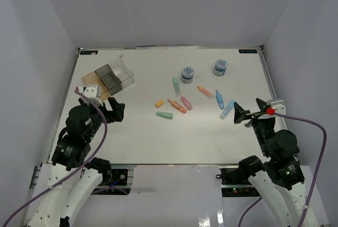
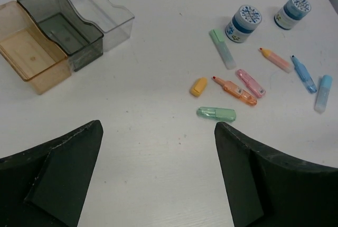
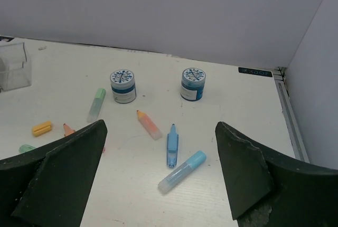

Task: Sort the stationery into containers
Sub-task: Pick up the stationery from the center of the board.

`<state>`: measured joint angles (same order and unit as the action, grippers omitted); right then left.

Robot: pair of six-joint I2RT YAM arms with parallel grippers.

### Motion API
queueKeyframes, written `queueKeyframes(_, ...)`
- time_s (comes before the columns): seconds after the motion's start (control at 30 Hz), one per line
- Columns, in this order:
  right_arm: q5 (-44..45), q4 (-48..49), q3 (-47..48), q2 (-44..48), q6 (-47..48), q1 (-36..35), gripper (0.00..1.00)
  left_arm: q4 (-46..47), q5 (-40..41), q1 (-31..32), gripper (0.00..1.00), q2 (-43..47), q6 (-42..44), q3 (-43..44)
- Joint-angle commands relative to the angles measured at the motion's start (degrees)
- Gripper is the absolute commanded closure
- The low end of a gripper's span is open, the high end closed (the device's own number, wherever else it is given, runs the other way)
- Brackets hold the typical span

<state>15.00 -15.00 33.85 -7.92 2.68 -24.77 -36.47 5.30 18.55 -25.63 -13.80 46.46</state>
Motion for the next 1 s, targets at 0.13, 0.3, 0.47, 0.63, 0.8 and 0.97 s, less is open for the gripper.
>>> queueKeyframes(0.13, -2.0, 0.7, 1.8, -6.2, -3.5, -0.2, 0.10, 7.0, -10.6, -0.3, 0.02, -17.6, -1.5, 2.1)
queueKeyframes(0.3, -4.2, -0.2, 3.1, -12.0, -7.2, -0.1, 0.10, 14.2, -15.1, 0.3, 0.02, -35.4, -2.4, 8.9)
queueKeyframes(0.47, -6.4, 0.1, 3.6, -17.8, -10.2, -0.1, 0.10, 20.7, -12.2, 6.0, 0.02, -56.6, -1.4, 20.1)
queueKeyframes(0.63, -8.6, 0.2, 3.4, -21.2, -10.0, -0.2, 0.10, 24.8, -9.4, 12.6, 0.02, -73.3, 1.9, 36.8)
queueKeyframes(0.8, -10.9, 0.6, 2.3, -20.8, -9.6, -0.3, 0.10, 27.3, -6.1, 17.4, 0.02, -89.1, 9.1, 49.2)
queueKeyframes(0.97, -11.9, 1.3, 1.0, -19.1, -9.2, -0.2, 0.10, 31.6, -3.4, 19.3, 0.02, -97.3, 12.2, 56.4)
